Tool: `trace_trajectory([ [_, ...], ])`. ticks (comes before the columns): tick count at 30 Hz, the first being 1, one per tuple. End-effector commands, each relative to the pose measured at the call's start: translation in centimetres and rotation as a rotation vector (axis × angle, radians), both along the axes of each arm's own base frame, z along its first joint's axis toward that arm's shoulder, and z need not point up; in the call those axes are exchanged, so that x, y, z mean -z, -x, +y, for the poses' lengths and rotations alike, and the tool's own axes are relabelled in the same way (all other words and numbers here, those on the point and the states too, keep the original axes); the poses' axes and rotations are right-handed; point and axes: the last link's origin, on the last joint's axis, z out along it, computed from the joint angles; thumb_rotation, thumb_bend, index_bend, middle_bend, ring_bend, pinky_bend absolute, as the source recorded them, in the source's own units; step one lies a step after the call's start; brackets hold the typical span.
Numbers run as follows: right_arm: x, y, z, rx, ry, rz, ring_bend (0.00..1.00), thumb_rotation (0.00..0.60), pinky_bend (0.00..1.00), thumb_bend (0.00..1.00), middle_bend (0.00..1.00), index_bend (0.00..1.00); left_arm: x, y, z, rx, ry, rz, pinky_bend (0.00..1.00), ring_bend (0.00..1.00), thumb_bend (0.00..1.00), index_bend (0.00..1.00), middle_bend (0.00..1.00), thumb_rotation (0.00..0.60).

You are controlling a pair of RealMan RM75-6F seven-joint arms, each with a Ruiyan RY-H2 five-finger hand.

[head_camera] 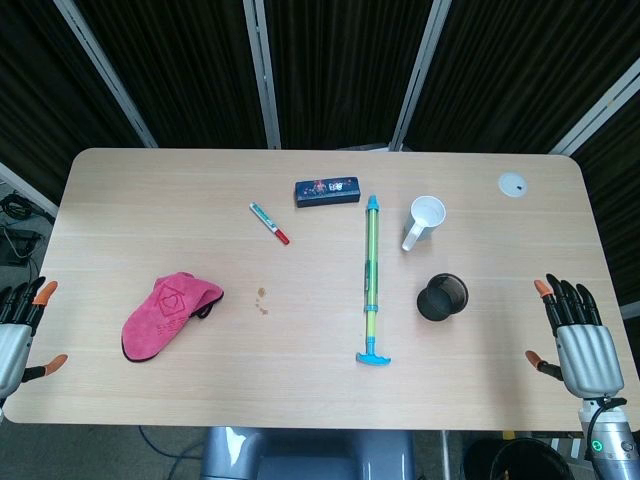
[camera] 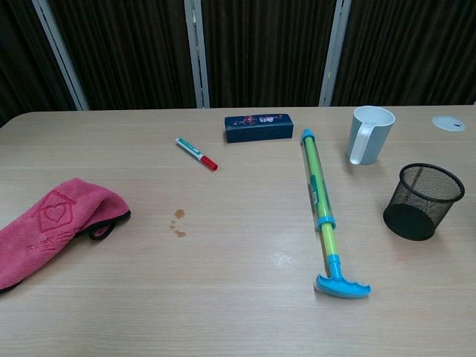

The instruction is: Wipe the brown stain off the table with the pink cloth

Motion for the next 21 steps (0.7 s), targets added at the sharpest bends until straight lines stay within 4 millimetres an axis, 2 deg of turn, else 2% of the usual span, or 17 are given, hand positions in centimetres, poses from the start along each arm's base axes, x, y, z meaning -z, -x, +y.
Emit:
trace_trajectory([
  [1,-0.02,0.05,0.01,0.002,-0.002,0.0,0.0,0.6,0.0,0.0,0.0,0.0,0.0,-0.02,-0.02,-0.001,0.002,0.004,0.0,0.0,0.0,0.0,0.0,0.6],
  [21,0.17,-0.01,-0.2,0.005,-0.012,0.002,0.0,0.6,0.0,0.0,0.0,0.0,-0.07,0.22,-0.04,-0.019,0.033,0.035,0.0,0.0,0.0,0.0,0.0,0.6],
])
